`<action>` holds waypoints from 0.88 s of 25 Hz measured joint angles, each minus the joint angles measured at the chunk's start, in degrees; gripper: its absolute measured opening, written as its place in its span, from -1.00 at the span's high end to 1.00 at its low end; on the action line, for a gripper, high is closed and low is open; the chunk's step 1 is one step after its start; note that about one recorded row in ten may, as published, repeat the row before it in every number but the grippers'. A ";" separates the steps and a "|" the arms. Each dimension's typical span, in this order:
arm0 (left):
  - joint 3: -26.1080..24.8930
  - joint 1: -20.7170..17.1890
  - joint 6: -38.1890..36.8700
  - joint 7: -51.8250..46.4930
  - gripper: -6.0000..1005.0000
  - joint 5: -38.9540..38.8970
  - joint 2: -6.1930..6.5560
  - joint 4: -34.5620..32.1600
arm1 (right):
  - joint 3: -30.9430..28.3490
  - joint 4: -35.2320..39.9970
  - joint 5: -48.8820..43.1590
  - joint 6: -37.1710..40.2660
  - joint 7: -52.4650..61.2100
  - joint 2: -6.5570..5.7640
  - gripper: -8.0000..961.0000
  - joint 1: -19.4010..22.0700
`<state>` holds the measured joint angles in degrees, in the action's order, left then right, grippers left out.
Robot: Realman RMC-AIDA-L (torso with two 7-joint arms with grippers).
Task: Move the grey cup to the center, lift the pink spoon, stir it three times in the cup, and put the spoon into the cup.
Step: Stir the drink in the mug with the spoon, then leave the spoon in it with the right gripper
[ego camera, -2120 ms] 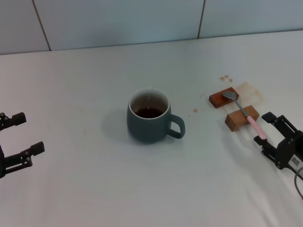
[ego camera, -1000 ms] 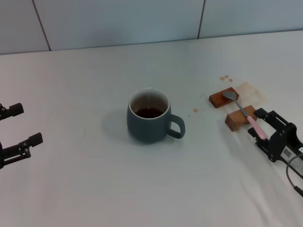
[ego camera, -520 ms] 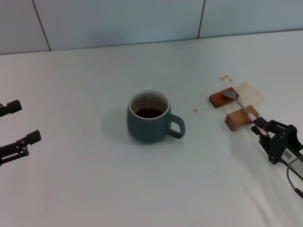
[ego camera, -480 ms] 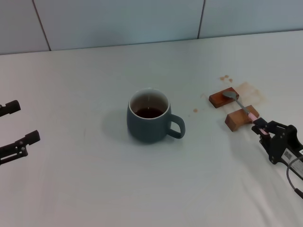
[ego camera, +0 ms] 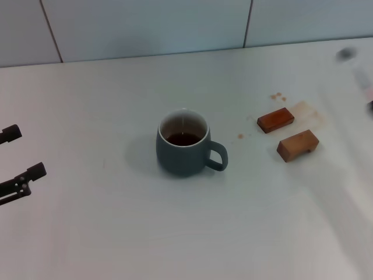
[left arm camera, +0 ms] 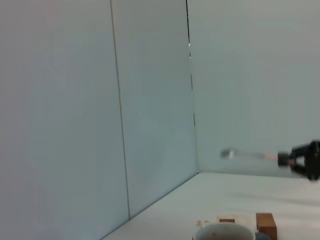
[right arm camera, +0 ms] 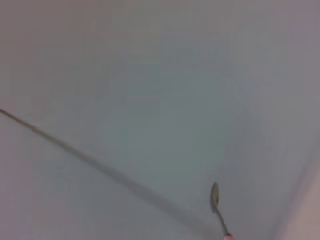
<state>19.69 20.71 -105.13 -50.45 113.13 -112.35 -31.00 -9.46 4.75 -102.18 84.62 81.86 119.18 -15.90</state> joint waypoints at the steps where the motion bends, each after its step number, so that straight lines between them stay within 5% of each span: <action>1: -0.01 -0.06 -0.14 0.00 -0.66 -0.15 -0.09 0.05 | -3.18 0.69 0.37 2.64 -4.43 -0.13 0.76 -0.03; 6: 0.00 -0.14 -0.45 0.16 -0.66 -0.32 -0.73 0.35 | -9.80 8.80 2.01 22.94 -12.82 -2.46 0.76 -2.53; 11: 0.10 -0.15 -0.52 0.21 -0.66 -0.37 -1.78 0.47 | -6.75 22.54 2.46 37.71 -0.28 -7.64 0.76 -8.42; 15: 0.71 -0.22 -0.40 0.13 -0.66 -0.04 -2.07 0.49 | 1.68 39.15 3.65 39.96 15.74 -9.66 0.76 -13.54; 22: 1.36 -0.59 0.24 0.13 -0.66 0.09 -2.55 0.51 | 27.44 71.40 9.47 36.70 39.29 -10.69 0.76 -16.15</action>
<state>21.05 20.12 -104.89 -50.32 113.22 -114.90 -30.49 17.99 76.15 -92.71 121.32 121.15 108.49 -32.06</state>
